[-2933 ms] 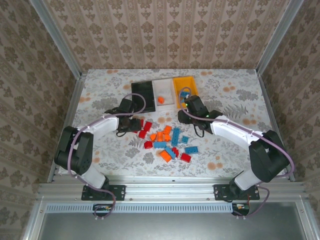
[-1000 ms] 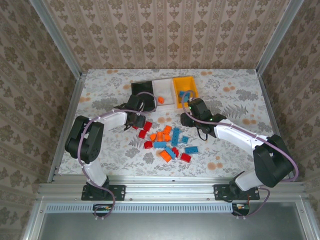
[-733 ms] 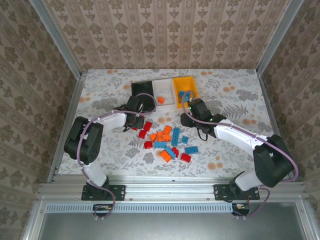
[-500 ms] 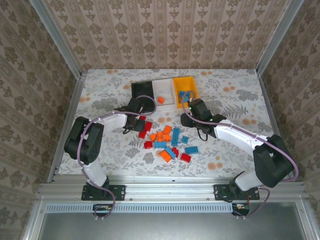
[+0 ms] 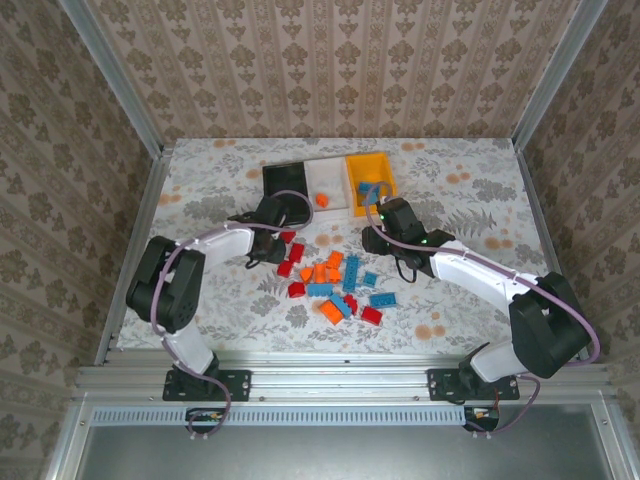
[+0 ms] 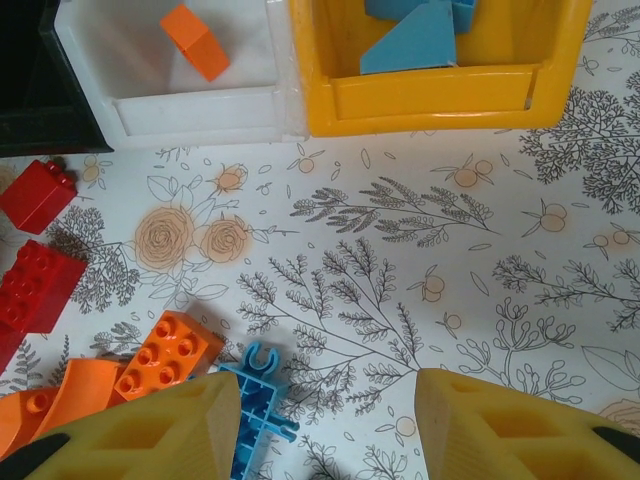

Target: Sort the legos into containers by color

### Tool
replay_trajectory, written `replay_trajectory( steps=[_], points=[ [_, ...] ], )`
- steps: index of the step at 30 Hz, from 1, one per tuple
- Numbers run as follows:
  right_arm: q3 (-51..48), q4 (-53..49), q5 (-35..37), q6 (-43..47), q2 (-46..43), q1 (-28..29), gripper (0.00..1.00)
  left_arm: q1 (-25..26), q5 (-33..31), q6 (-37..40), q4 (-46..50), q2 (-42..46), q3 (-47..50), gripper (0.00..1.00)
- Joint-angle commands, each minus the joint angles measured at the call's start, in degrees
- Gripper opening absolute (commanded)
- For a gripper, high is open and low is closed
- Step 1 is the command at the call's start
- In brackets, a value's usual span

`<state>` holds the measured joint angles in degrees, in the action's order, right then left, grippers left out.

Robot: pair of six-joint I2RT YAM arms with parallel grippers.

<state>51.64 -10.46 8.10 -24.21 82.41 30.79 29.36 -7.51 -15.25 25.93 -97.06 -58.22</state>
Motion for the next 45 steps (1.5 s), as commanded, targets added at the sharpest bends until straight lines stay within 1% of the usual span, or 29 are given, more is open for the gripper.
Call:
replay_trajectory(
  steps=[1,3,5,9,10,13,15,17,19,21,25,27,29,33,38,41,45],
  points=[
    [-1.56,1.91,-0.2,-0.28,-1.2,-0.29,0.51,1.4,-1.91,-1.7,5.61,8.09,-4.68,0.29],
    [-3.08,4.44,-0.12,-0.99,-1.2,-0.29,0.5,1.09,-2.28,-1.55,7.86,8.46,-8.72,0.29],
    [-4.94,7.07,0.93,-2.01,-1.51,-0.29,0.5,0.96,-3.1,-0.88,10.17,5.65,-15.25,0.29],
    [-8.23,10.76,5.31,-3.46,-2.26,-0.23,0.5,-0.01,-3.15,-0.28,13.62,-5.99,-29.36,0.25],
    [-9.09,11.59,6.46,-3.74,-3.9,-0.29,0.5,-0.52,-2.97,-0.23,14.33,-8.9,-32.88,0.25],
    [-10.32,12.14,9.07,-3.46,-5.13,-0.24,0.5,-2.22,-2.11,-0.34,16.73,-16.79,-41.64,0.25],
    [-9.99,11.09,10.14,-3.17,-5.36,-0.29,0.5,-2.98,-1.07,-0.2,16.8,-20.18,-45.01,0.27],
    [-9.8,10.73,10.27,-2.95,-5.68,-0.29,0.5,-5.09,0.61,-0.74,18.42,-23.4,-48.76,0.26],
    [-9.94,10.81,10.1,-3.09,-5.68,-0.29,0.5,-5.23,0.42,-0.93,20.32,-26.23,-52.55,0.27],
    [-9.81,10.82,9.91,-3.19,-5.51,-0.25,0.5,-5.66,3.38,-1.96,20.65,-28.2,-54.59,0.27],
    [-10.45,11.3,10.07,-3.57,-6.57,-0.28,0.5,-6.48,10.08,-4.96,19.03,-30.47,-54.95,0.3],
    [-10.92,11.53,10.26,-3.61,-7.46,-0.29,0.5,-6.73,11.57,-6.1,18.54,-31.15,-54.73,0.31],
    [-11.2,11.61,10.59,-3.53,-7.92,-0.24,0.5,-6.78,12.42,-6.41,18.1,-31.59,-54.56,0.35],
    [-11.25,11.66,10.52,-3.54,-7.88,-0.24,0.5,-6.78,12.17,-6.73,18.62,-31.29,-54.29,0.45],
    [-11.16,11.6,10.46,-3.42,-7.97,-0.21,0.5,-6.31,11.25,-6.73,18.03,-27.26,-52.15,0.57],
    [-11.16,11.52,10.4,-3.41,-8.23,-0.2,0.5,-5.8,9.8,-7.02,17.86,-23.19,-49.19,0.56],
    [-11.28,11.51,10.3,-3.31,-8.43,-0.2,0.5,-3.66,6.68,-7.56,13.31,-13.76,-36.03,0.57]
  ],
)
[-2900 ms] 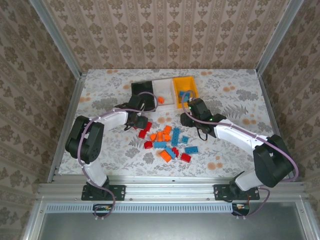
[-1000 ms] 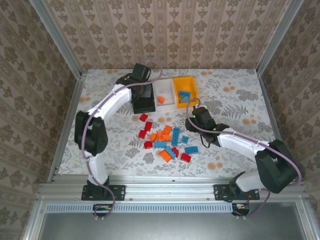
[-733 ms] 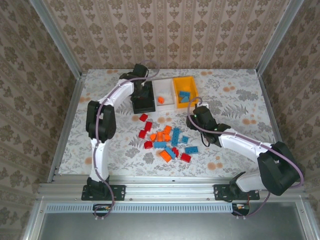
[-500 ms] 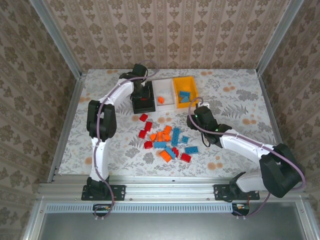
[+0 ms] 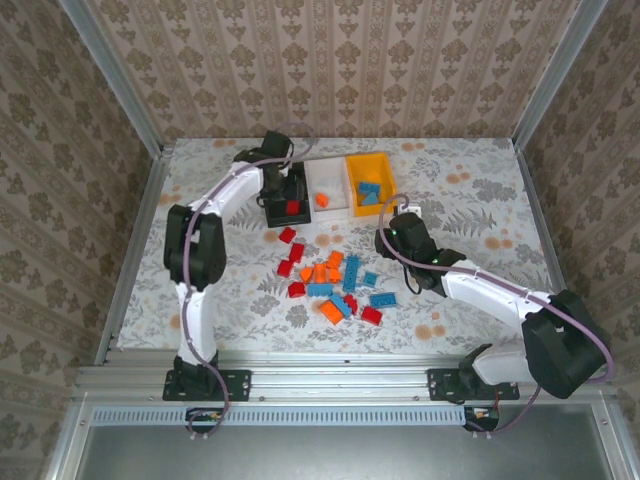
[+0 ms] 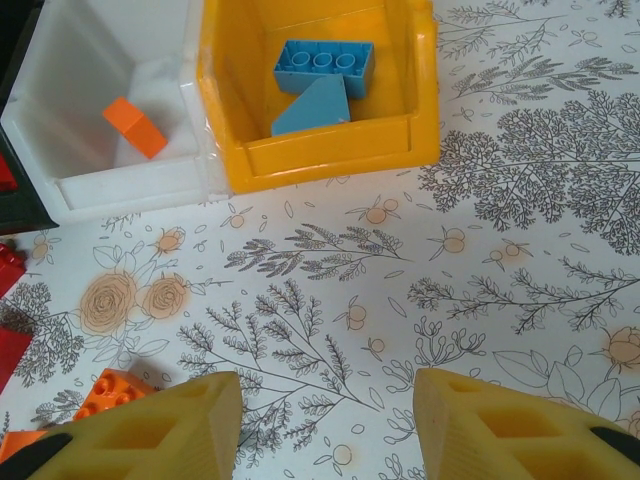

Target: Sort the legos into containers by color

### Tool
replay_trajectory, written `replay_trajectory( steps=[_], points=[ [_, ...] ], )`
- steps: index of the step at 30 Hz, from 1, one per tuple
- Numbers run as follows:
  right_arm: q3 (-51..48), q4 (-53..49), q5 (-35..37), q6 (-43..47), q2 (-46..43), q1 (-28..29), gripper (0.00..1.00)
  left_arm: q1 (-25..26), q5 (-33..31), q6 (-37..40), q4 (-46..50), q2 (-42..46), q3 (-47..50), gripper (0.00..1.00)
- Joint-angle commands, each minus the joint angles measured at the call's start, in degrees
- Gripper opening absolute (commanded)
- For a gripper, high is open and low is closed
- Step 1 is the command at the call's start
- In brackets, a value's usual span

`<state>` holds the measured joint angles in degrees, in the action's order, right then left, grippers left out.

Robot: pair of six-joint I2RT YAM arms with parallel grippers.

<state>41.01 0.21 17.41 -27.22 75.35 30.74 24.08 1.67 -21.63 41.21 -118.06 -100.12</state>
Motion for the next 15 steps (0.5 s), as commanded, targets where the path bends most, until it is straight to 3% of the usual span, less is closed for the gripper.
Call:
replay_trajectory(
  steps=[1,7,15],
  points=[
    [-0.63,0.9,1.04,-0.37,-1.37,-0.16,0.5,3.97,-3.85,-0.85,-3.51,9.47,9.66,0.58],
    [-0.5,1.2,0.37,-0.47,-0.76,-0.05,0.5,7.3,-5.39,2.36,-10.37,14.32,24.35,0.62],
    [-0.5,1.12,0.57,-0.2,-0.39,-0.05,0.51,7.55,-12.2,7.7,-14.44,8.81,27.2,0.63]
  ],
)
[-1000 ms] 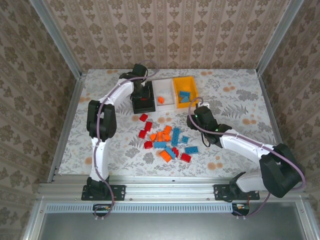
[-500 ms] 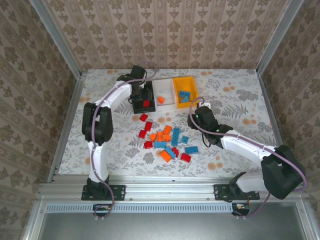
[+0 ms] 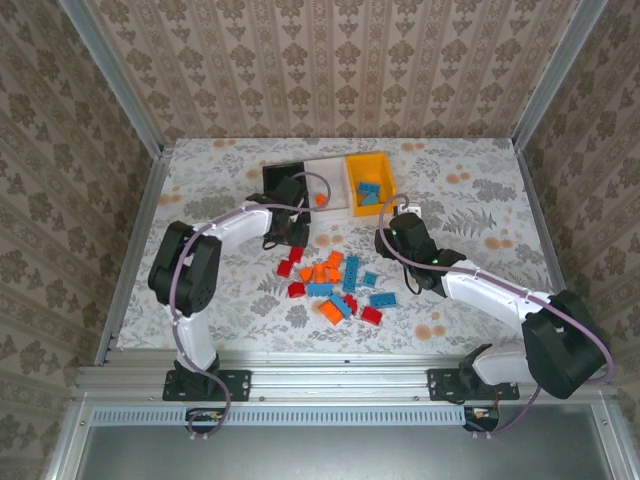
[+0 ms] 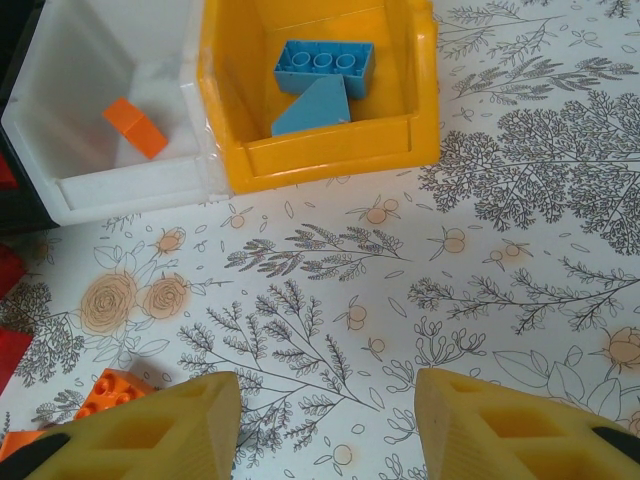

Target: Sort the legos into containers by color

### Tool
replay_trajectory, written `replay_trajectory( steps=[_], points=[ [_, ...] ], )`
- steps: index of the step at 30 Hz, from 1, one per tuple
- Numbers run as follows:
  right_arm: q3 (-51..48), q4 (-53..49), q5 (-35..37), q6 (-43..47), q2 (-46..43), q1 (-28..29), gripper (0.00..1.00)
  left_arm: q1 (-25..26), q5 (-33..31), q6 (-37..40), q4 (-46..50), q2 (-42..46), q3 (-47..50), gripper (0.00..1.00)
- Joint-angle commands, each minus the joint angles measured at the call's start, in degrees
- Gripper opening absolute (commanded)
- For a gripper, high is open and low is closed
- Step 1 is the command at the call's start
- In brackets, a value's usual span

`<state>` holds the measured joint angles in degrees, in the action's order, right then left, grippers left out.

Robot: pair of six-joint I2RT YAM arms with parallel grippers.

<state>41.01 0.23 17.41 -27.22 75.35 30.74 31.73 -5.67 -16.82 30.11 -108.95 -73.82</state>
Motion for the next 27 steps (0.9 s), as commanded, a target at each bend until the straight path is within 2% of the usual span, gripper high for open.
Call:
replay_trajectory(
  steps=[1,5,14,27],
  points=[
    [-0.5,1.18,0.58,-0.2,-0.23,-0.05,0.51,-0.08,-5.83,2.9,-4.47,-0.39,1.61,0.63],
    [-0.15,1.18,0.44,-0.14,0.77,-0.07,0.51,-0.17,-7.13,3.76,-8.59,0.25,3.38,0.64],
    [0.21,1.05,0.08,-0.08,1.54,-0.07,0.51,-0.92,-6.46,4.25,-9.18,-4.17,1.31,0.63],
    [0.47,1.44,-0.18,-0.2,2.48,0.04,0.51,-0.36,-5.27,3.9,-10.6,-3.59,3.03,0.42]
  ],
)
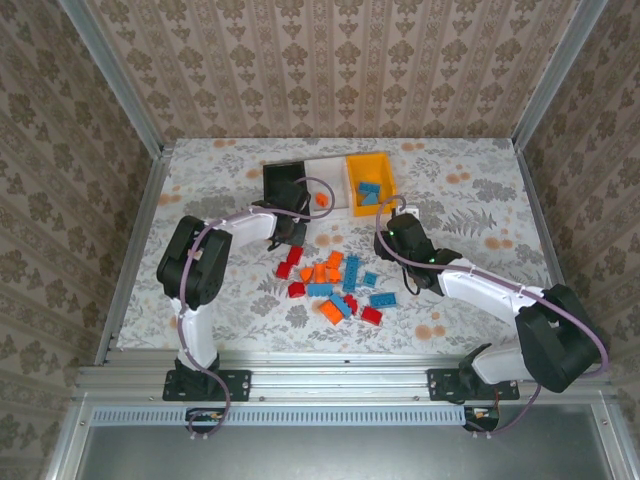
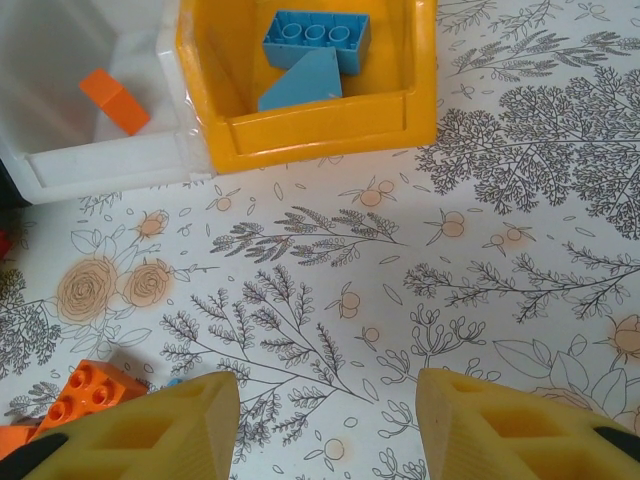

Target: Sort the legos into containers by color

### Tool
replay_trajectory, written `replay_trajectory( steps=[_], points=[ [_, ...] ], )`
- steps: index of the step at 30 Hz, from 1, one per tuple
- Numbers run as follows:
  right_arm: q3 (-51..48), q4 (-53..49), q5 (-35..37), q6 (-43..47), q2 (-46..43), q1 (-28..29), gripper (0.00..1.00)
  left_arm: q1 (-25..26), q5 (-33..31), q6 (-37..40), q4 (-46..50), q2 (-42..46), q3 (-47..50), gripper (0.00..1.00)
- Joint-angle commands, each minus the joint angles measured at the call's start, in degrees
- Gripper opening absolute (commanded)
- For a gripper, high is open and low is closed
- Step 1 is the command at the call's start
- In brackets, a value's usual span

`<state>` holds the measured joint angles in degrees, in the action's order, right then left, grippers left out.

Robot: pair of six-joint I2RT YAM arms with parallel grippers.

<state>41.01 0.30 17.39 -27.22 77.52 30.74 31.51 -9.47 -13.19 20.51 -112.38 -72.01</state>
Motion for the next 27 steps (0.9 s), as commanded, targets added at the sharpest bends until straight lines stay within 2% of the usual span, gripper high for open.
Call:
replay_trajectory(
  steps=[1,9,15,18,21,27],
  points=[
    [0.47,1.42,-0.18,-0.2,0.36,0.02,0.51,0.04,-1.59,0.26,-1.04,0.36,1.75,0.41],
    [0.47,1.46,-0.25,-0.2,0.48,0.28,0.51,1.55,-2.56,-0.73,-0.83,3.75,4.37,0.35],
    [0.48,1.46,-0.06,-0.13,0.33,0.37,0.51,4.95,-1.13,-1.06,3.59,10.86,3.39,0.34],
    [0.56,1.46,-0.19,-0.21,0.64,0.46,0.51,4.59,-4.61,-0.57,6.94,14.14,0.24,0.35],
    [0.66,1.55,-0.25,-0.12,0.82,0.63,0.51,1.42,-6.14,-1.03,11.65,12.04,-6.29,0.32],
    [0.64,1.41,0.36,-0.08,0.8,0.81,0.51,-2.93,-4.88,-0.86,17.57,0.0,-21.88,0.29]
  ],
)
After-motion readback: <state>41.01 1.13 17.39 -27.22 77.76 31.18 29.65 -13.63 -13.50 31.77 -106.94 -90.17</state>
